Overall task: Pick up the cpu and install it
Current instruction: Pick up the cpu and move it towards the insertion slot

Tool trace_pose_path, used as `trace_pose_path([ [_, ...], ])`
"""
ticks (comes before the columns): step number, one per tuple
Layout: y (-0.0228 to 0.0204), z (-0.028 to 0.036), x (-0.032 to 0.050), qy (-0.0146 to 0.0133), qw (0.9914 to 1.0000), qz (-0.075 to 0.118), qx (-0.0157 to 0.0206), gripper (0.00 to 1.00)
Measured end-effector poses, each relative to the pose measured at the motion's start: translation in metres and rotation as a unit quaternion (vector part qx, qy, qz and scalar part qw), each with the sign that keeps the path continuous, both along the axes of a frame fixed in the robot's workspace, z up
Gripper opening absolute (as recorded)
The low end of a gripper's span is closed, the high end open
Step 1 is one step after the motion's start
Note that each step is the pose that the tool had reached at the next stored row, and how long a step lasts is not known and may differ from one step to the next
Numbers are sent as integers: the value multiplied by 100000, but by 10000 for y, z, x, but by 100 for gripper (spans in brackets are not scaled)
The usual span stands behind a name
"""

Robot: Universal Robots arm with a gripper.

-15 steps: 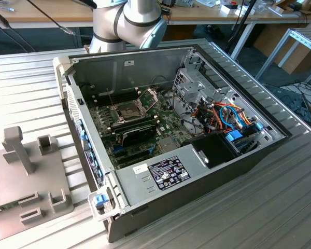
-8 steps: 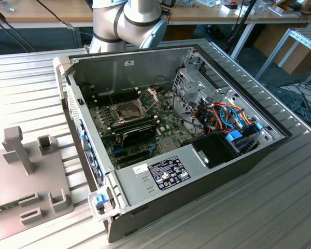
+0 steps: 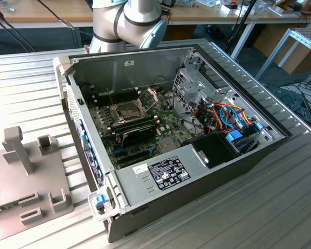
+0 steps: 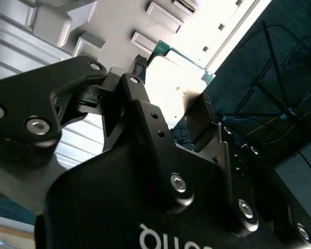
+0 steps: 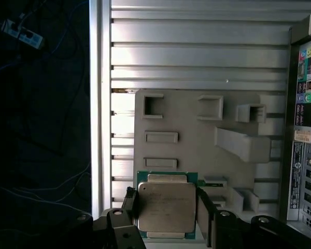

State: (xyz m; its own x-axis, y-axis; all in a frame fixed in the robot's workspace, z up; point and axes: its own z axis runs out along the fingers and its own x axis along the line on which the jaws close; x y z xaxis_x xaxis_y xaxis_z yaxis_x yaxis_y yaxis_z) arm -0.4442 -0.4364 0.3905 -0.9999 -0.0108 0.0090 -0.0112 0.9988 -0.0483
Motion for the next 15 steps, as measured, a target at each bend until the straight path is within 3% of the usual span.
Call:
trace_pose_path([
  [15,0,5,22,12,100000,-1,-9,55],
])
